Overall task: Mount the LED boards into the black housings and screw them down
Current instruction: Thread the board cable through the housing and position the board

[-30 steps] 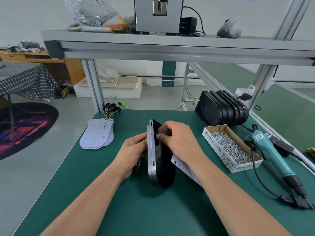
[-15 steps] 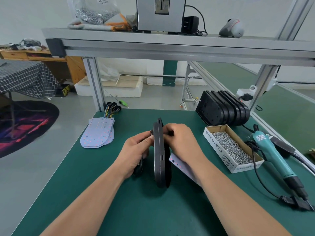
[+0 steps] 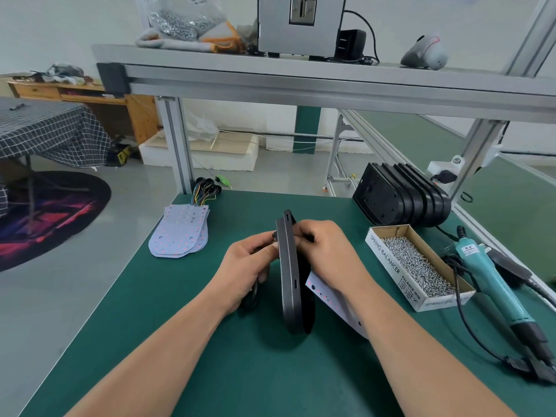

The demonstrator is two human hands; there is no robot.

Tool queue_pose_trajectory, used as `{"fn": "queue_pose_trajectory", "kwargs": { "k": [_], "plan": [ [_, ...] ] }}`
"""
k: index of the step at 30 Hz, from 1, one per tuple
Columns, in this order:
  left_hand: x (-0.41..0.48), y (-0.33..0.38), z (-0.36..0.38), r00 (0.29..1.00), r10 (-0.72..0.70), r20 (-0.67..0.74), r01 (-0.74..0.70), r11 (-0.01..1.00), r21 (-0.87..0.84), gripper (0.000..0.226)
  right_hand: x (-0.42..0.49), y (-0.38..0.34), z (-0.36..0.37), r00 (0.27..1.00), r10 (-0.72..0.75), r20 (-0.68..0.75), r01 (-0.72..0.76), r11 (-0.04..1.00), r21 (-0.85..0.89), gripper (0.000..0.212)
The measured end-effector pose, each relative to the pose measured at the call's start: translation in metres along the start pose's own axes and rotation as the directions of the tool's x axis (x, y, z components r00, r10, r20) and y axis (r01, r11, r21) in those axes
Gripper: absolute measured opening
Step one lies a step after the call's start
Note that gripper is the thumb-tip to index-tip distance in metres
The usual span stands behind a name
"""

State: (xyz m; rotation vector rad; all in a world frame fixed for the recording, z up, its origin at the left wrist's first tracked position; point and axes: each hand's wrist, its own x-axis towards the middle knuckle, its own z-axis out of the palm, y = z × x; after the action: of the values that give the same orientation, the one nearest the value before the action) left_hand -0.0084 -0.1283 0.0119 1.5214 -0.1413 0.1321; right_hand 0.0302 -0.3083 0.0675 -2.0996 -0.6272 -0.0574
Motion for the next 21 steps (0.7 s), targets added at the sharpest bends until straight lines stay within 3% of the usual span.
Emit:
{"fn": "queue_pose_trajectory", "kwargs": {
  "k": [8, 11, 17, 21],
  "plan": [
    [0.000, -0.001, 0.002, 0.998, -0.045, -0.036, 0.046, 0.998, 0.051, 0.025, 0.003, 0.000, -0.006, 0.981, 0.029, 0.192, -0.012, 0.996, -0.090, 0.028],
    [0.001, -0.002, 0.004, 0.997, -0.045, -0.059, 0.048, 0.998, 0.040, 0.025, 0.003, 0.004, -0.009, 0.973, 0.047, 0.225, -0.046, 0.999, -0.009, 0.032],
    [0.004, -0.002, 0.010, 0.984, -0.075, -0.162, 0.085, 0.995, 0.060, 0.028, 0.005, 0.016, -0.008, 0.998, 0.063, 0.031, -0.065, 0.995, 0.070, 0.016],
    [0.004, -0.003, 0.009, 0.984, -0.078, -0.160, 0.090, 0.994, 0.068, 0.029, 0.005, 0.018, -0.007, 0.993, 0.075, 0.087, -0.086, 0.986, 0.142, 0.015]
  ]
}}
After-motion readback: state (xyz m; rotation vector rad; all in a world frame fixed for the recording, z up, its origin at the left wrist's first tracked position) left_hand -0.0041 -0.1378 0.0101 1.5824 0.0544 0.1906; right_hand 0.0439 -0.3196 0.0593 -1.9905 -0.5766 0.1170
